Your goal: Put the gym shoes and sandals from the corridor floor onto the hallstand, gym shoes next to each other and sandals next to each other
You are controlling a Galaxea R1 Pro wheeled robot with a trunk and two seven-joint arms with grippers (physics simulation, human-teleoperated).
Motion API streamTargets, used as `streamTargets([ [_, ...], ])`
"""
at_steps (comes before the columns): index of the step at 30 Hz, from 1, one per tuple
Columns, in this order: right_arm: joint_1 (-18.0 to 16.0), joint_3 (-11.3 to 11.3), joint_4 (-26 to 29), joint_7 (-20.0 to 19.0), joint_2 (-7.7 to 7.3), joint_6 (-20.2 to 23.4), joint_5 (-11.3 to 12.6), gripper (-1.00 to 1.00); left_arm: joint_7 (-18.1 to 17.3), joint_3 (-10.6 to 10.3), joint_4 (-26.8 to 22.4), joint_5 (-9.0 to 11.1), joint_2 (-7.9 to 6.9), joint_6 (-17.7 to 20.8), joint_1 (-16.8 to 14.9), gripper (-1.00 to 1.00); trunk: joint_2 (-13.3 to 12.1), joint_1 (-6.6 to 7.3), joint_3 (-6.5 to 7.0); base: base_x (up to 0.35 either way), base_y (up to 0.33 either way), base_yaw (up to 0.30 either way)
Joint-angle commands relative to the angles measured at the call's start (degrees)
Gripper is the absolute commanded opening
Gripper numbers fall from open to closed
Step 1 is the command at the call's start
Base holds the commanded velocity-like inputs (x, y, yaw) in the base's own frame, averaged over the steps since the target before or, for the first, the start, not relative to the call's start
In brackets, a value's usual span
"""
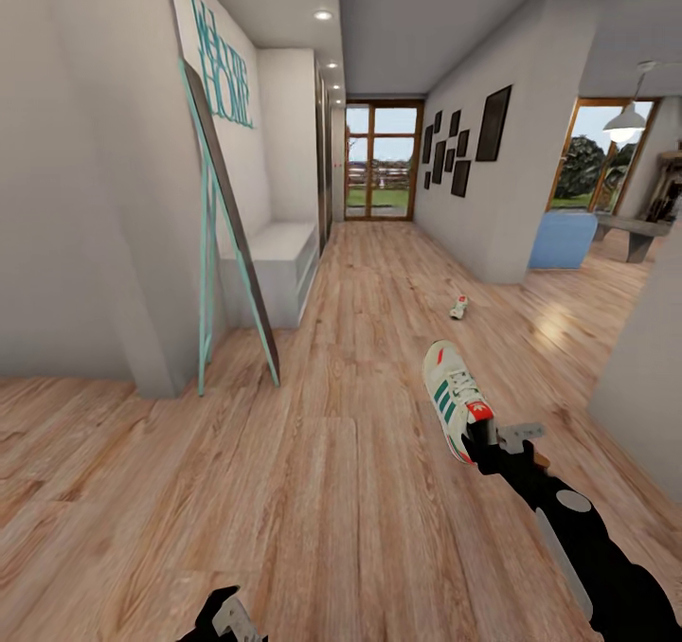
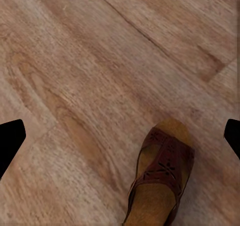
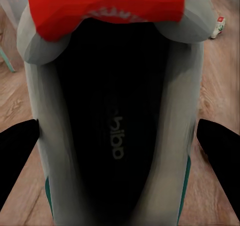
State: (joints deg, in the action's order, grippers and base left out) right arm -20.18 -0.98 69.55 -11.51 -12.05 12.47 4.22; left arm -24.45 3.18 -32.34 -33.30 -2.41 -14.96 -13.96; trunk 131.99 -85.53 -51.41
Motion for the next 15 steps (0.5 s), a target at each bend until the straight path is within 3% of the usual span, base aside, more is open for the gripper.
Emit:
streamTargets([
  [1,-0.05,-0.08,0.06,-0.26,0.01,0.36,0.44,-1.0,-0.25,0.35,-0.09,-0.59,0.04,-0.35,-0.01,1.0,0.02,0.01,-0.01,0.0,0.0,-0.192],
  [6,-0.04,-0.08,0.06,-0.26,0.01,0.36,0.44,-1.0,-0.25,0.4,-0.17,-0.54,0.06,-0.34,-0.01,1.0,0.02,0.01,0.2,0.0,0.0,-0.161],
  [15,-0.03,-0.08,0.09,-0.26,0.01,0.36,0.47,-1.0,-0.25,0.42,-0.18,-0.62,0.06,-0.33,-0.01,1.0,0.02,0.01,0.27,0.0,0.0,-0.028],
])
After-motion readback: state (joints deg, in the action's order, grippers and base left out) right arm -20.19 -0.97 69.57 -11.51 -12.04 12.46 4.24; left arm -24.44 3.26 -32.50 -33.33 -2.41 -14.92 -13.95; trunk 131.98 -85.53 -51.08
